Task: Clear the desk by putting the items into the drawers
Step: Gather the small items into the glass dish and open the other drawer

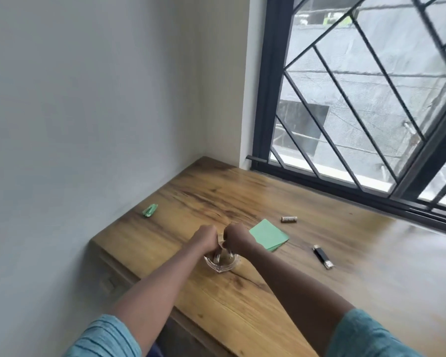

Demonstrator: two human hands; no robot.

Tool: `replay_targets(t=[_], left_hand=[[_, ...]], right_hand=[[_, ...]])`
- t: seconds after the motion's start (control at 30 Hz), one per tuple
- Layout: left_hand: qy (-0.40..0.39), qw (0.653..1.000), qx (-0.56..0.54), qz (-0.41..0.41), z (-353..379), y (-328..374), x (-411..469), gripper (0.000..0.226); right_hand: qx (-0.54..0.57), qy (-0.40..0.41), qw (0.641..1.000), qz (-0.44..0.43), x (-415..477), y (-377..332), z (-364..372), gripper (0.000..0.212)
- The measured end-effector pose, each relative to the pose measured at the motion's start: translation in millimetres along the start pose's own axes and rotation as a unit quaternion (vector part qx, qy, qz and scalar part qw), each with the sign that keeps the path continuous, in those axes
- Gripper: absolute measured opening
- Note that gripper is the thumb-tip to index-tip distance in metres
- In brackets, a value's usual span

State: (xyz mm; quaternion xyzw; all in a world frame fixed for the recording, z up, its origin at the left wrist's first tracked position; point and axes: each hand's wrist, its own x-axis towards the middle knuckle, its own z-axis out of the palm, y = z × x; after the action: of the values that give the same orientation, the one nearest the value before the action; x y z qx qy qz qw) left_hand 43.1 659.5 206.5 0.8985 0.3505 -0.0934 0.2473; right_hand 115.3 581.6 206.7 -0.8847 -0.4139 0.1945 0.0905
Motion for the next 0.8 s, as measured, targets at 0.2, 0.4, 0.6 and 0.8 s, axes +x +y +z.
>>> replay_targets(t=[0.2,0.4,0.6,0.8], left_hand=[[0.001,0.998,0.057,-0.004,5.2,4.3,4.2,0.025],[0.003,0.997,0.079,-0.012,5.2,5.1,8.3,0.027],[0.009,0.998,0.062,-0.024,-8.4,16.5,14.8,0.015],[0.051,0.999,0.011,0.016,-9.8,58.3,34.3,0.014]], right_hand=[[-0.007,-0.005,0.999,0.041,-2.1,-10.2,11.4,0.026],[0.022,0.009,0.997,0.070,-2.5,-10.5,16.3,0.027],[0.050,0.037,0.996,0.066,-4.3,-4.7,6.9,0.028],[0.075,0.139,0.980,0.121,2.6,45.3,-18.7,0.029]])
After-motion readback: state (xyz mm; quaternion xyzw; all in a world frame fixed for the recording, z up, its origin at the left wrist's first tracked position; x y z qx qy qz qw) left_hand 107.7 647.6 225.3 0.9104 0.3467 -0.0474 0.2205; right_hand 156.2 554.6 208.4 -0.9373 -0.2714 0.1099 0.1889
